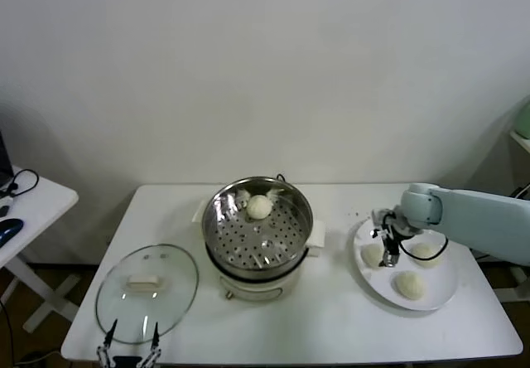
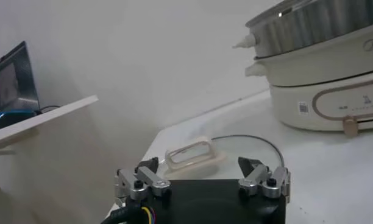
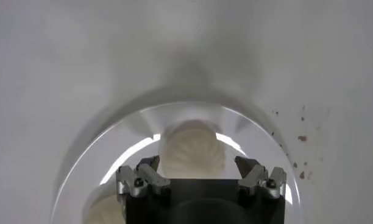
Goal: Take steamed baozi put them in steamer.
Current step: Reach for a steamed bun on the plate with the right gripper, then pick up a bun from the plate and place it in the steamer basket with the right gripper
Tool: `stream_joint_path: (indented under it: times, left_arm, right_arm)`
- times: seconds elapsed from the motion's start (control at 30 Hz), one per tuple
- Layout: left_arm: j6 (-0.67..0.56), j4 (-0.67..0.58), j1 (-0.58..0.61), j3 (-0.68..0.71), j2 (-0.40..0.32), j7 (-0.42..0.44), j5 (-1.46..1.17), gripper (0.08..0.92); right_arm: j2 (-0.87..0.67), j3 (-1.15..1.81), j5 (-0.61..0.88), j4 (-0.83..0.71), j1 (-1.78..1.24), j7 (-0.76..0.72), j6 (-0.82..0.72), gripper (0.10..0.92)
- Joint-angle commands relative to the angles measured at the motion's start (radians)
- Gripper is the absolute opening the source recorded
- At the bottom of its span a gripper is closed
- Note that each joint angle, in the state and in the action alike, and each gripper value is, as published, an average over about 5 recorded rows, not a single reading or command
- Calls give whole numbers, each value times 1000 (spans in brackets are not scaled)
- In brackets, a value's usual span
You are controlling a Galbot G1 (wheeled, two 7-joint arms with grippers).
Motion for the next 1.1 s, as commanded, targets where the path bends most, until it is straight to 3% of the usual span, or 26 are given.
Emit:
stream_joint_path:
  times: [0.03,0.17,0.33,0.57,0.87,1.1]
  left_arm:
    - [3,-1,-1,0,-1,1,4,823]
    - [2,2,-2,-4,1,0,5,823]
    - [2,5,-3,-6,3,-1,6,823]
    - [8,9,-7,-8,3,-10,9,823]
    - [11,-2,-4,-6,5,-8,11,823]
    - [15,-7,-5,-2,10,-5,13,823]
  right_arm:
    - [4,70,-34,-49,-78,8,-10,820]
    - [9,80,-34,-50,-88,3,-10,778]
    - [6,81,-28,-28,-73,-11,-11,670]
    - [-31,-7,8,37,82,-46,4,624]
    - [63,-393,254,177,759,-220,92,619]
    - [168,-260,457,204,904,-301,58,619]
